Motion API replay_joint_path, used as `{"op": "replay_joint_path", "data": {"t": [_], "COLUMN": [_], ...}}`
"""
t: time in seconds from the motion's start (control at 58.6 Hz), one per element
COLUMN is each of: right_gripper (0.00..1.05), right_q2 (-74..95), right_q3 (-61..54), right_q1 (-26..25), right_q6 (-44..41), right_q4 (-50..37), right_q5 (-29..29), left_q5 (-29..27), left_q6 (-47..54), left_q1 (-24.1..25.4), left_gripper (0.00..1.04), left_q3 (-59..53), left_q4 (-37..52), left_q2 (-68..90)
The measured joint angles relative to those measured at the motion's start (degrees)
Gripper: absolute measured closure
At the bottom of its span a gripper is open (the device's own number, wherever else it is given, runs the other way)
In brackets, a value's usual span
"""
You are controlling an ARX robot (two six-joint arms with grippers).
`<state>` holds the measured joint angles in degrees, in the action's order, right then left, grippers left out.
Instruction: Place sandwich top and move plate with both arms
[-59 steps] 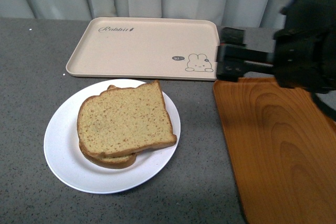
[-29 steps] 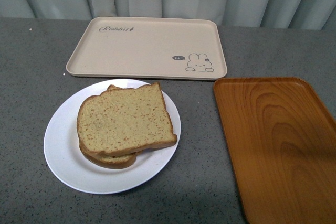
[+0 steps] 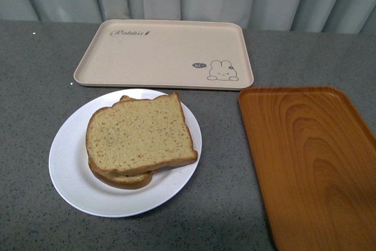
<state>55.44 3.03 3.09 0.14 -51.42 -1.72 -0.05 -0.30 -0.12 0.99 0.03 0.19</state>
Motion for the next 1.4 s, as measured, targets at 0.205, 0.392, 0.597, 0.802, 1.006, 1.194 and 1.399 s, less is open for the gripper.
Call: {"op": "replay_joint_path", "data": {"t": [0.205,0.392,0.597,0.802,1.006,1.194,1.399], "right_gripper": [1.04,1.04,1.04,1.04,1.04,1.04,1.04], "right_q2": [-10.84,-18.56,-25.86,-32.26,-37.51,-41.44,-44.61], "right_q3": [-1.99,-2.62,-2.69,-2.71,-2.71,-2.71,-2.71], "right_q1": [-2.91,-2.95,-2.95,-2.95,-2.95,-2.95,-2.95], "right_q6": [-0.02,-0.02,-0.02,-0.02,-0.02,-0.02,-0.02], "right_q4": [8.76,15.47,22.10,28.22,33.33,37.20,40.35], "right_q5": [1.62,1.62,1.62,1.64,1.64,1.64,1.66], "left_q5": [0.02,0.02,0.02,0.02,0.02,0.02,0.02], "left_q6": [0.00,0.00,0.00,0.00,0.00,0.00,0.00], "left_q1": [0.00,0.00,0.00,0.00,0.00,0.00,0.00], "left_gripper": [0.06,0.06,0.06,0.06,0.06,0.06,0.06], "left_q3": [0.00,0.00,0.00,0.00,0.00,0.00,0.00], "left_q4": [0.00,0.00,0.00,0.00,0.00,0.00,0.00], "left_q2": [0.00,0.00,0.00,0.00,0.00,0.00,0.00]}}
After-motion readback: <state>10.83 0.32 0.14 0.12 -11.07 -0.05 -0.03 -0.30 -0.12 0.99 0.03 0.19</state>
